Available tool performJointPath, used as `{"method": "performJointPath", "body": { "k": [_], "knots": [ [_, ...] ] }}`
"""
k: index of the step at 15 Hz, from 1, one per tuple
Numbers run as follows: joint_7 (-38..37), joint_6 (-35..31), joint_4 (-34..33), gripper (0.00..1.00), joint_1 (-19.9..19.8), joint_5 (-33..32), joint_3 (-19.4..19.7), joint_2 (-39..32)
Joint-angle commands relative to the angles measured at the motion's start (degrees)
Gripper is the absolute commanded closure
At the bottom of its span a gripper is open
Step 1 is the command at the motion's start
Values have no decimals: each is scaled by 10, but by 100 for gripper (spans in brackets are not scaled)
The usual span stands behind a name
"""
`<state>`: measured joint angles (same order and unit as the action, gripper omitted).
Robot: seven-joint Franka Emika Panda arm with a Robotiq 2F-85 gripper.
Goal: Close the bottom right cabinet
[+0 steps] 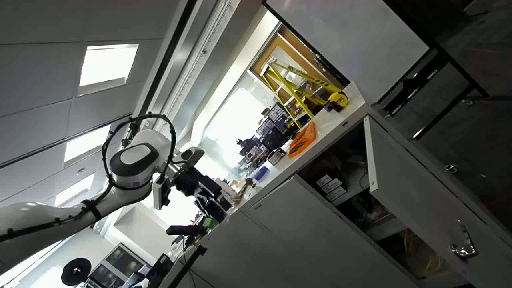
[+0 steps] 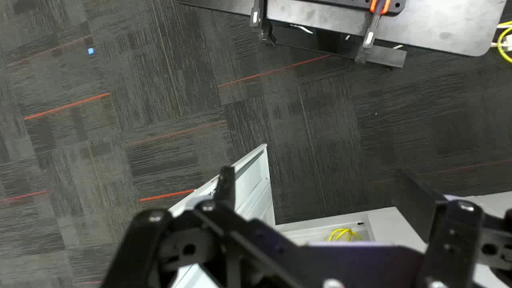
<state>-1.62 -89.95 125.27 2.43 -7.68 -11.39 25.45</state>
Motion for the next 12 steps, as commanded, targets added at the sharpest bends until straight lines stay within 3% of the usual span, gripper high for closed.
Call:
{"method": "performJointPath", "body": {
  "k": [1,7,12],
  "knots": [
    [-6,3,-2,0,16,-5,13,-2],
    [-12,-4,-3,0,14,-9,11,-7],
    [-13,-98,-29,0,-8,-29,46,-56]
  ]
}}
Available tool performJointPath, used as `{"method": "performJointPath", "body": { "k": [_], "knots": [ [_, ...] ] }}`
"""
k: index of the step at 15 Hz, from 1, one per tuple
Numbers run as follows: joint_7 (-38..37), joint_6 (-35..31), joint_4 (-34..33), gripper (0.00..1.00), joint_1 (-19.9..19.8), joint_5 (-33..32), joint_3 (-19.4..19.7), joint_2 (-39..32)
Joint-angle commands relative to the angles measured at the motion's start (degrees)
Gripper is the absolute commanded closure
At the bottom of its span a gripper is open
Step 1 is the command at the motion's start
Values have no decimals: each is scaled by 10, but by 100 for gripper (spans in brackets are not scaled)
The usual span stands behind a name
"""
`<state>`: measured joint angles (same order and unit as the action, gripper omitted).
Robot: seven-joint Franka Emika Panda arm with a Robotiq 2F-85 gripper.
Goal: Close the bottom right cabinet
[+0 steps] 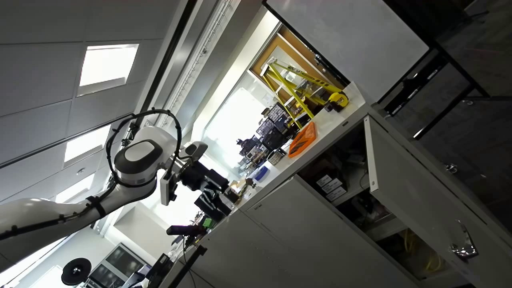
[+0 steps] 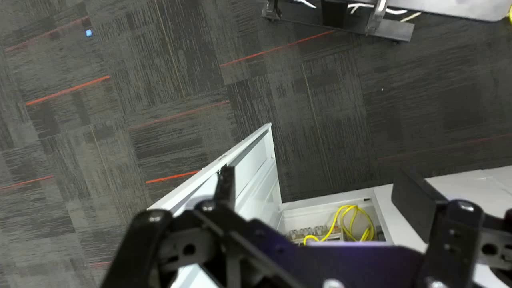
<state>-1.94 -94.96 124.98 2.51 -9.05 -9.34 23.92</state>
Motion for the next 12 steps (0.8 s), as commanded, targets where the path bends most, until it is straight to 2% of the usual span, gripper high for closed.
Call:
{"method": "performJointPath", "body": {
  "k": [1,6,10,12],
  "knots": [
    [0,-72,-32,0,-14,-15,41,-57],
    [36,-177,-54,0,-36,-8,100,-134],
    [79,-215,-71,0,-52,20,138,-185],
    [57,-214,-77,0,-62,20,145,-203]
  ]
}}
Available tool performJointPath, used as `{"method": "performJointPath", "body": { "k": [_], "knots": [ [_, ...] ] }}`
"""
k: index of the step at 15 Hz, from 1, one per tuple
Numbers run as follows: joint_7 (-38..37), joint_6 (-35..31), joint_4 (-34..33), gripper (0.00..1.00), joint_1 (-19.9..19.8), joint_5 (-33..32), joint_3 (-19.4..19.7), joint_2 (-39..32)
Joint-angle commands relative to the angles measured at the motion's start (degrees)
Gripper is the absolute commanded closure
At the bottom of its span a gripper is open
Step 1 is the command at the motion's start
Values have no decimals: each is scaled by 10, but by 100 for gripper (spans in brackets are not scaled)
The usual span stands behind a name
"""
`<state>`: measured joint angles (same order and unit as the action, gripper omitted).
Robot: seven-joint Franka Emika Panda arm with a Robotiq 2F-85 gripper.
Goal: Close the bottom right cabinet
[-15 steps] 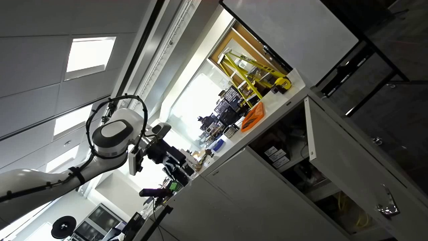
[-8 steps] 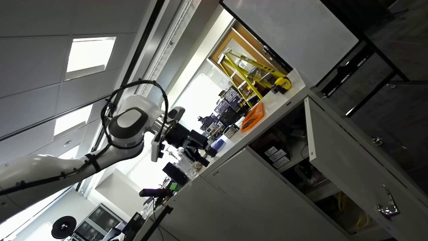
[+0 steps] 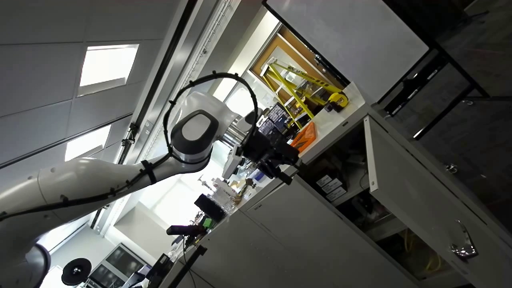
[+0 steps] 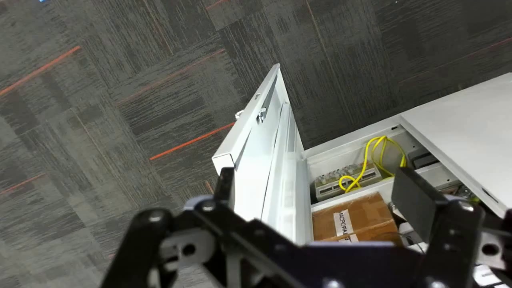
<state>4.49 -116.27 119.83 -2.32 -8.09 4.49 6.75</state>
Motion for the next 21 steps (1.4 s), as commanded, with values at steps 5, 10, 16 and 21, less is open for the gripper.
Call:
{"method": "performJointPath", "body": {
  "k": [5,10,16,21],
  "knots": [
    [-2,0,-15,0,-15,4,6,-28],
    [-84,25,-66,0,-31,17,19,-80],
    [-153,58,-160,0,-63,93,48,-186],
    [-217,90,-242,0,-90,181,61,-272]
  ]
}}
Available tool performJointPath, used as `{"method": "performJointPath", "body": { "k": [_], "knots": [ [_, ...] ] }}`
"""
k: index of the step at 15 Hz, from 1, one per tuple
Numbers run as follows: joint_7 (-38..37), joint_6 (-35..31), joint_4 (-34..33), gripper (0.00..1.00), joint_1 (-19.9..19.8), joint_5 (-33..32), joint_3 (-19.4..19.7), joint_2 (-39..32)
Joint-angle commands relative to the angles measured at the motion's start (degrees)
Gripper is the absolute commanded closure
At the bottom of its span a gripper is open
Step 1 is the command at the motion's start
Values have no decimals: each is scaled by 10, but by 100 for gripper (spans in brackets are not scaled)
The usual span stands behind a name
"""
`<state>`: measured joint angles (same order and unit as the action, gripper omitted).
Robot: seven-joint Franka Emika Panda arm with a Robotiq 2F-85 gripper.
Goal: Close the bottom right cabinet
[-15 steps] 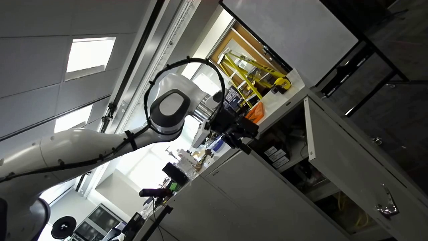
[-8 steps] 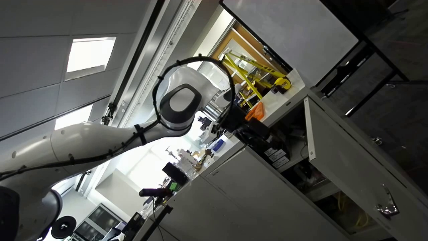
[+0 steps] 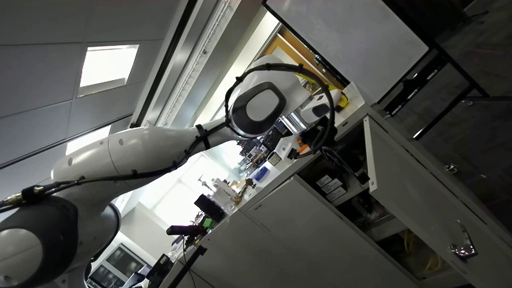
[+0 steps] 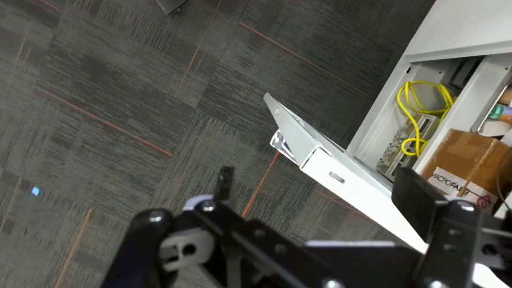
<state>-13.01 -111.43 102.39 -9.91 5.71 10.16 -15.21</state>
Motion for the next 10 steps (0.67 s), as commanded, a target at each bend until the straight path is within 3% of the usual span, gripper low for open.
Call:
{"method": "performJointPath", "body": {
  "k": [1,9,10],
  "knots": [
    [-54,50,-82,0,-20,61,6,-67],
    [-193,47,-147,1,-58,183,15,-136],
    [-207,45,-152,26,-60,193,17,-142]
  ]
}}
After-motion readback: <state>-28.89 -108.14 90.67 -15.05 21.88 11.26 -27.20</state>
